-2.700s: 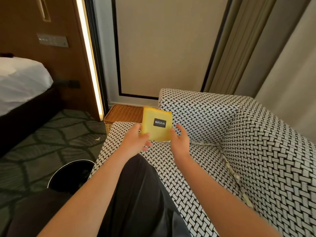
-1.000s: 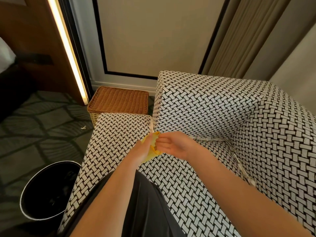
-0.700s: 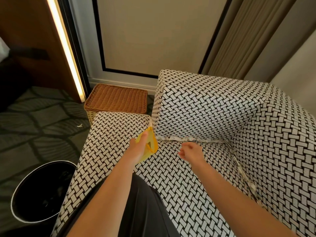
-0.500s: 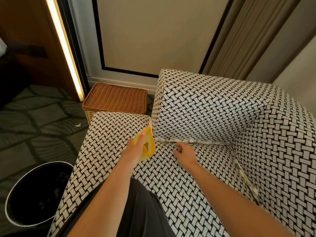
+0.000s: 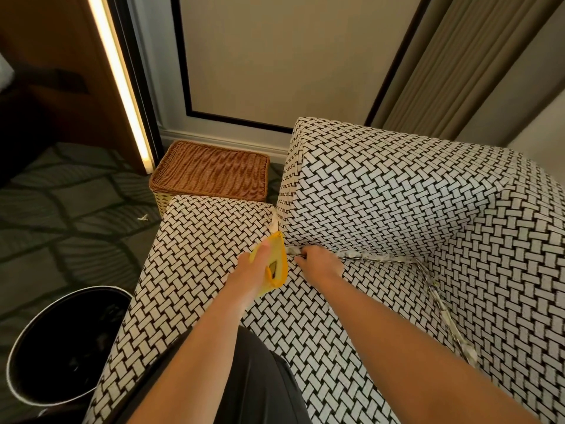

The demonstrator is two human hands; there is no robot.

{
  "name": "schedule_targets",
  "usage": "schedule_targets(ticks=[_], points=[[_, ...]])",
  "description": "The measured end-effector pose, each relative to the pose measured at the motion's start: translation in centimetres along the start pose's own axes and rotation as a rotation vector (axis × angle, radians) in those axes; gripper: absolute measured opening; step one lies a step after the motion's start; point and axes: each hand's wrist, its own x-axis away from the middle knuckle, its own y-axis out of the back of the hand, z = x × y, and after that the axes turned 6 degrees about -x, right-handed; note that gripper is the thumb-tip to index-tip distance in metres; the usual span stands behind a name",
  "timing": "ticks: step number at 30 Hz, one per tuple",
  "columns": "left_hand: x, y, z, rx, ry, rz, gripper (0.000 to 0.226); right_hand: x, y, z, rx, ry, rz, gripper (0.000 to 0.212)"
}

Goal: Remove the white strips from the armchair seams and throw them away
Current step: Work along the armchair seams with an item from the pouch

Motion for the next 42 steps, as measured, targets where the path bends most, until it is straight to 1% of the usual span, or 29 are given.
schedule_targets(ticks=[7,9,11,13,15,18,21,24,25,27,28,29,32,34,35,36,38,39,40,42], points=[[1.0,0.7,-0.7,0.033,0.024,-0.035,0.132,-0.2,-0.3,0.6,-0.014,-0.046,-0.036,0.034],[2.2,1.0,-1.4,0.063,0.025,-0.045,0.130,-0.1,-0.6,0.6,-0.011,-0.048,-0.082,0.031],[3.3,1.3,-2.1,0.056,0.028,-0.048,0.131,0.4,-1.4,0.0,-0.030,-0.002,-0.173,0.026],[3.8,1.3,-2.3,0.042,0.023,-0.041,0.129,1.1,-2.2,-1.0,-0.148,0.054,-0.281,0.028],[3.8,1.2,-2.3,0.030,0.025,-0.046,0.132,1.9,-2.4,-1.6,-0.265,0.085,-0.342,0.033],[4.0,1.1,-2.5,0.003,0.033,-0.036,0.124,3.3,-2.5,-2.0,-0.459,0.109,-0.353,0.025],[4.4,0.9,-2.6,-0.026,0.046,-0.043,0.113,5.8,-2.6,-2.1,-0.729,0.022,-0.293,0.018],[4.8,0.9,-2.7,-0.072,0.029,-0.038,0.125,8.2,-2.1,-1.8,-1.013,-0.063,-0.291,0.016],[5.1,0.9,-2.9,-0.092,0.013,-0.031,0.116,8.7,-1.5,-1.4,-1.064,-0.075,-0.311,0.016],[5.7,0.8,-3.1,-0.105,0.015,-0.023,0.091,9.3,0.0,-0.4,-1.148,-0.057,-0.325,0.016],[6.0,0.9,-3.1,-0.122,0.019,-0.022,0.085,9.5,0.8,0.3,-1.192,-0.026,-0.315,0.015],[6.2,0.8,-3.2,-0.144,0.016,-0.011,0.088,9.7,1.6,0.9,-1.222,0.020,-0.305,0.015],[4.9,0.3,-2.4,-0.203,-0.052,0.059,0.116,10.2,3.5,2.6,-1.171,0.167,-0.300,0.014],[3.3,-0.1,-1.5,-0.228,-0.094,0.097,0.127,10.3,3.8,3.2,-1.066,0.217,-0.285,0.013],[4.1,0.1,-2.1,-0.241,-0.083,0.095,0.126,10.3,3.8,3.2,-1.032,0.235,-0.282,0.013],[5.6,0.4,-3.0,-0.230,-0.067,0.079,0.119,10.3,3.7,3.1,-1.024,0.246,-0.282,0.014],[6.5,0.8,-3.5,-0.194,-0.038,0.060,0.092,10.4,3.6,2.7,-1.072,0.257,-0.277,0.015],[6.4,0.9,-3.4,-0.181,-0.025,0.054,0.083,10.4,3.5,2.4,-1.096,0.252,-0.278,0.015],[6.3,0.9,-3.2,-0.179,-0.021,0.052,0.080,10.3,3.4,2.0,-1.108,0.234,-0.284,0.015],[6.3,0.9,-3.1,-0.179,-0.014,0.039,0.084,9.6,2.8,1.0,-1.085,0.158,-0.289,0.015]])
